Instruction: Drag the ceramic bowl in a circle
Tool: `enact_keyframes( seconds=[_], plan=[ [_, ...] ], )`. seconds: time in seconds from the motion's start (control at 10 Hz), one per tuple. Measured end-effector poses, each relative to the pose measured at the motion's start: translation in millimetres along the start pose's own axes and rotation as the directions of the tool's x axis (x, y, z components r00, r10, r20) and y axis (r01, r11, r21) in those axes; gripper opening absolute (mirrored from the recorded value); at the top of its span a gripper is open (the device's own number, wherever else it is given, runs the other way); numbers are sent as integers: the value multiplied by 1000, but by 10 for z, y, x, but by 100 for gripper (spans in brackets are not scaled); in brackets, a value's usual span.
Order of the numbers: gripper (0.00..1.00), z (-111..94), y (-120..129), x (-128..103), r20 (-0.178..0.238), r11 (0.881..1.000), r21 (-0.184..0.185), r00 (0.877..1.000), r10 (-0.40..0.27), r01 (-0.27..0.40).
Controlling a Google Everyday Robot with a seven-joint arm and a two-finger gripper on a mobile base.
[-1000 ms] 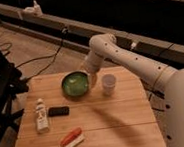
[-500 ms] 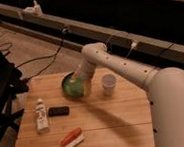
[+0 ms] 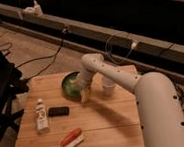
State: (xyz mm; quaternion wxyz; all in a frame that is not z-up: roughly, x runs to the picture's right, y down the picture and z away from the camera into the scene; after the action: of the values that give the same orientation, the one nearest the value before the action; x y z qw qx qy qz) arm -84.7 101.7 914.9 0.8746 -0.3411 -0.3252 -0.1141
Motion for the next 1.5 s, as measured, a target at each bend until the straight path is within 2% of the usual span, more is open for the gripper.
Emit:
enact_keyframes(
  seconds=[0.2, 0.5, 0.7, 0.9, 1.0, 1.2, 1.5],
  plan=[
    [49, 41, -7, 18, 28, 1000, -2, 1000, 10, -10],
    [16, 56, 43, 54, 37, 1000, -20, 999, 20, -19],
    [1, -88, 89, -67, 58, 999, -34, 998, -4, 6],
    [0, -310, 145, -217, 76, 998, -38, 996, -49, 52],
    [0, -432, 190, -275, 72, 996, -41, 995, -74, 77],
    [0, -617, 298, -274, 41, 994, -51, 995, -95, 97],
    [0, -767, 367, -31, -25, 997, -62, 999, -47, 46]
  ],
)
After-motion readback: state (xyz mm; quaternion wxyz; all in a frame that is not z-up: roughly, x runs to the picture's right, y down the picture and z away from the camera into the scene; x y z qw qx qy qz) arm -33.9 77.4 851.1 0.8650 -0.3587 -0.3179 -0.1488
